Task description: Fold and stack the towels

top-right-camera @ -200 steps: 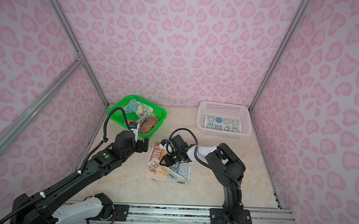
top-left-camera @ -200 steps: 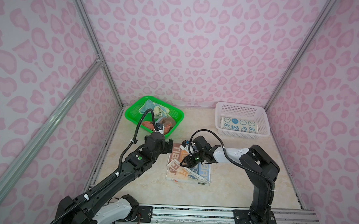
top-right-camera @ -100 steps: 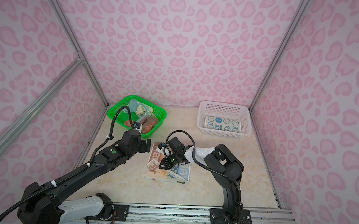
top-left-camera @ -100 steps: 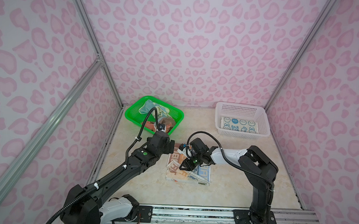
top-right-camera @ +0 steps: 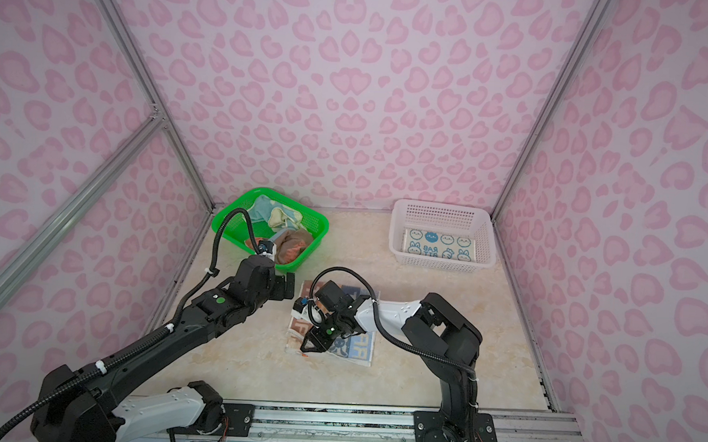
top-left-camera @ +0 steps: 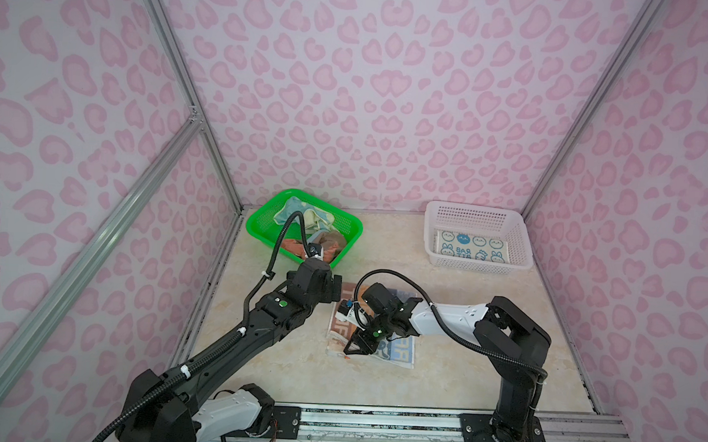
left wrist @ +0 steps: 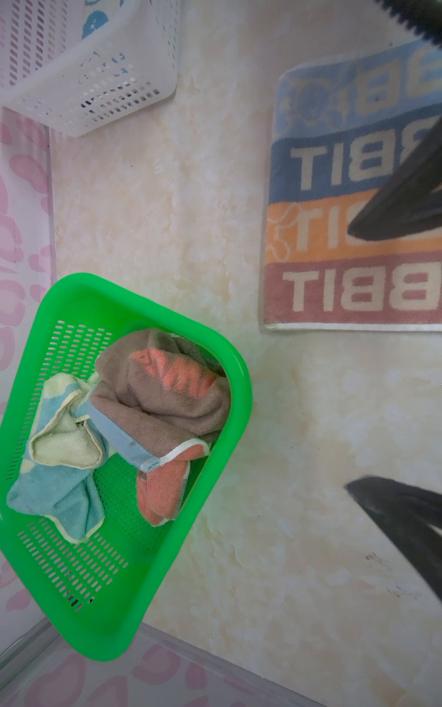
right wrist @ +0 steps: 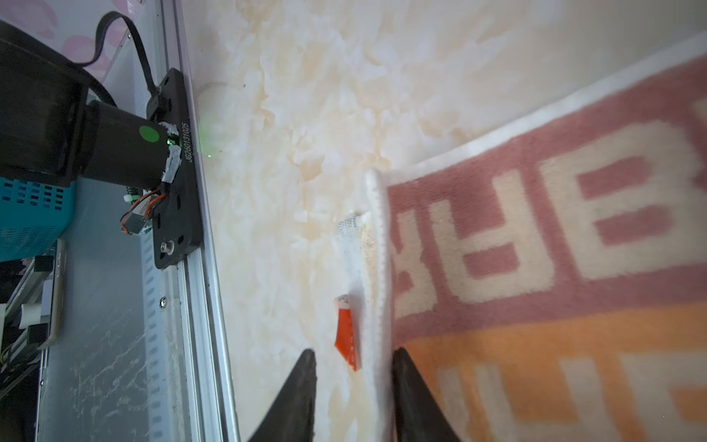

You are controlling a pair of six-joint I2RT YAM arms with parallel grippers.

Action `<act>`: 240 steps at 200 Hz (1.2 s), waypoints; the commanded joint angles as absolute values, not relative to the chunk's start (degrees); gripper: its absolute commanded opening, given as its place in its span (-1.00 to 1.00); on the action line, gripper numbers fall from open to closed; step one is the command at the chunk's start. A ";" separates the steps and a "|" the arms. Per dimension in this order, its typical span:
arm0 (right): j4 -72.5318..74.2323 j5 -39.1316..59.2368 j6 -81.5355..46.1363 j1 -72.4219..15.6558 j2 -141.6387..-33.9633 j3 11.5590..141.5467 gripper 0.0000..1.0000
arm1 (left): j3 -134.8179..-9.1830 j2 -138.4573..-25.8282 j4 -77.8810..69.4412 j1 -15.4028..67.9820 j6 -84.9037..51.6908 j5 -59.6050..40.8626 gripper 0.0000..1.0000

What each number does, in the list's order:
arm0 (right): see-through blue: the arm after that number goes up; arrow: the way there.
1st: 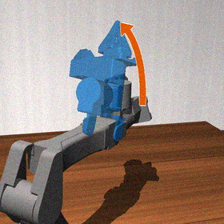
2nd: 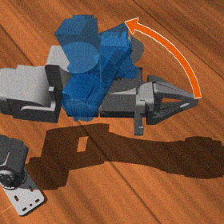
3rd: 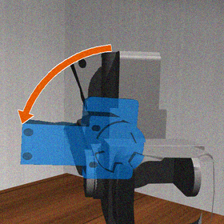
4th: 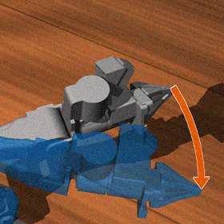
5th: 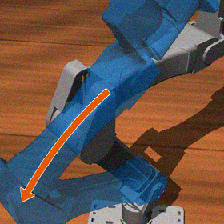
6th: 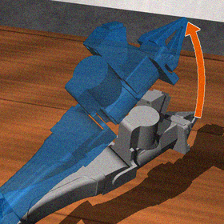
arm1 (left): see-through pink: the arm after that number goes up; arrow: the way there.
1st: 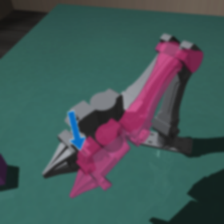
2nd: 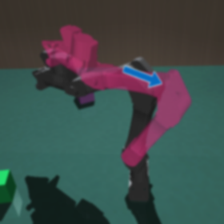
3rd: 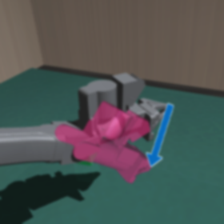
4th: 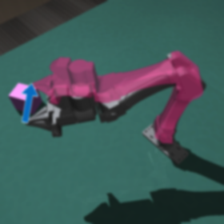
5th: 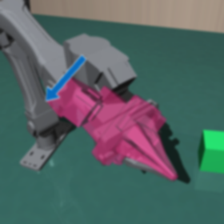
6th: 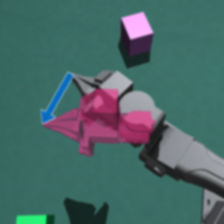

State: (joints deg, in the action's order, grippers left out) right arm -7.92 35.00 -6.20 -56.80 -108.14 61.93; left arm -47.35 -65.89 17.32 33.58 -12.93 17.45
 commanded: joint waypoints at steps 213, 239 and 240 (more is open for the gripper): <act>0.36 9.95 -15.35 -27.01 -97.36 50.55 -0.24 | -55.55 -87.21 16.68 32.83 -17.07 13.26 0.99; 1.67 12.32 -14.85 -26.77 -99.93 51.65 -0.24 | -55.40 -86.91 16.30 32.83 -16.73 13.42 0.99; 1.67 12.40 -14.85 -26.83 -100.02 51.62 -0.24 | -55.43 -86.87 16.33 32.89 -16.71 13.48 0.99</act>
State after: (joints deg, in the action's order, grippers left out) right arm -1.32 9.76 -14.55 -26.98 -98.15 50.83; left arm -54.76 -86.89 18.04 33.01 -16.80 12.58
